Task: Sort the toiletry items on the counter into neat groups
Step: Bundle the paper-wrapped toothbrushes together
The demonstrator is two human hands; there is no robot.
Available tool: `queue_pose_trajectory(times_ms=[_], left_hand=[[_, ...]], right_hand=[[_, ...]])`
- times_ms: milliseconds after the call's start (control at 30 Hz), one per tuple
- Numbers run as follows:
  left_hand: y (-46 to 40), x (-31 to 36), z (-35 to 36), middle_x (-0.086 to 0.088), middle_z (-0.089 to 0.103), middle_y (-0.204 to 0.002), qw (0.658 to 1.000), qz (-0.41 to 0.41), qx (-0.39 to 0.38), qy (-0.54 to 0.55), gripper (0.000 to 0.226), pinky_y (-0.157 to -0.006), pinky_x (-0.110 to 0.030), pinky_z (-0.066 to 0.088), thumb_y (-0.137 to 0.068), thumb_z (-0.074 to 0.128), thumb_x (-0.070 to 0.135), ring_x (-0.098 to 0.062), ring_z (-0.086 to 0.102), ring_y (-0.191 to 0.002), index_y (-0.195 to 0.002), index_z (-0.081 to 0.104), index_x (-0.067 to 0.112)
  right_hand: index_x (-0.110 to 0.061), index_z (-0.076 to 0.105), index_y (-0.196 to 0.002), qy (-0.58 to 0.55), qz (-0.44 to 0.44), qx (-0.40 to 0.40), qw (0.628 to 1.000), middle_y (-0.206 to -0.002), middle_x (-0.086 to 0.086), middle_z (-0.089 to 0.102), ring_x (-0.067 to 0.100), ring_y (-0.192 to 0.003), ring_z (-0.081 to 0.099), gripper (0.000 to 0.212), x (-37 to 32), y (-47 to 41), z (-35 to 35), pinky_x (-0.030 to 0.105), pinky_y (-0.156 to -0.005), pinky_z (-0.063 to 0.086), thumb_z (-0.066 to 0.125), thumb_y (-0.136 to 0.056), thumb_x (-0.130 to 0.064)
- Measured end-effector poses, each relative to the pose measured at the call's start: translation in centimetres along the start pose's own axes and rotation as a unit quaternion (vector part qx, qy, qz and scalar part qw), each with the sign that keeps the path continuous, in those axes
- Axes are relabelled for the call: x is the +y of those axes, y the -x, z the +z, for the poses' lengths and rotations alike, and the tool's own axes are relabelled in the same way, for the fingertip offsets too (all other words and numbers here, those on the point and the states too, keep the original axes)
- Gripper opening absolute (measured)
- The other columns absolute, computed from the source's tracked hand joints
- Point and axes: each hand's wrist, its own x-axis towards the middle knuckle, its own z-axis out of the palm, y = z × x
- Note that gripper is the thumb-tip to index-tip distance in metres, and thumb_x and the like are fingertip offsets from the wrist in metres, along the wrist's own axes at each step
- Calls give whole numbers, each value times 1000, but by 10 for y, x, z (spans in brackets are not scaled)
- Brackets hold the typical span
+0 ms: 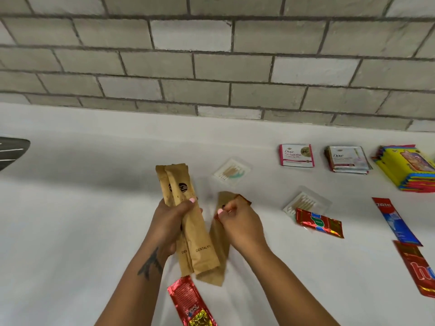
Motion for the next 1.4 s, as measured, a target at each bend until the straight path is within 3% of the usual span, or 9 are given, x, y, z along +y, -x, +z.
queue_pose_trajectory(times_ms=[133,400,500,600,733,900,1133,1267,1400], left_hand=[[-7,3,-10,-20,68,-97,1000,6,6,6,35,-71,-40,57,-86,64,13,-28,67,-81,-119,54,5],[-11,-1,-9,-20,68,-99,1000,-3,-8,6,35,-76,-43,56,-86,64,14,-30,67,-85,-119,55,7],[-10,-2,-6,-18,69,-91,1000,-8,-26,-8,31,-75,-42,56,-86,64,13,-29,68,-82,-115,58,4],[-10,-3,-3,-18,69,-89,999,-15,-35,-11,30,-77,-44,56,-85,66,11,-30,67,-80,-113,58,4],[-15,-2,-4,-16,70,-91,999,-23,-26,5,29,-74,-42,56,-82,68,12,-31,68,-80,-110,60,7],[-20,5,-4,-13,70,-89,999,-28,-19,-2,32,-63,-36,56,-83,67,15,-29,68,-78,-113,60,7],[-13,17,40,-17,73,-92,994,-15,-107,25,35,-69,-40,59,-86,64,23,-31,71,-79,-113,61,1],[-11,13,90,-18,72,-102,981,-58,-156,104,32,-65,-32,59,-92,56,23,-28,72,-88,-114,63,2],[-22,16,130,-13,74,-92,969,-103,-203,100,32,-74,-33,58,-96,48,30,-22,72,-80,-106,66,6]], right_hand=[[-17,33,-125,203,10,-6,979,-115,3,57,27,-106,58,82,16,5,13,36,-86,47,64,-67,-66],[-14,29,-133,253,11,-28,967,-119,5,51,26,-107,56,77,20,7,14,31,-82,46,69,-70,-33],[-16,33,-117,148,69,-79,983,-99,0,55,22,-89,58,68,21,4,-2,26,-64,43,74,-64,-25],[-16,41,-88,-81,138,-156,975,-74,1,50,15,-60,50,35,19,5,-22,23,-49,37,66,-65,-13],[-6,47,-74,-337,226,-261,876,-62,7,49,14,-38,41,12,10,20,-42,17,-38,34,50,-64,-13],[-6,47,-88,-452,174,-341,805,-67,11,53,14,-34,40,29,-2,33,-54,15,-35,31,49,-60,-13],[-27,47,-92,-316,-30,-51,947,-71,-5,58,16,-59,55,38,-17,10,-45,37,-62,47,61,-57,-19],[-31,41,-104,-214,-63,4,975,-107,-2,55,9,-88,62,41,-10,-6,-48,29,-73,56,66,-74,-19],[-28,32,-116,-149,-51,4,987,-112,4,48,14,-91,61,63,4,-30,-69,23,-64,53,71,-68,-15]])
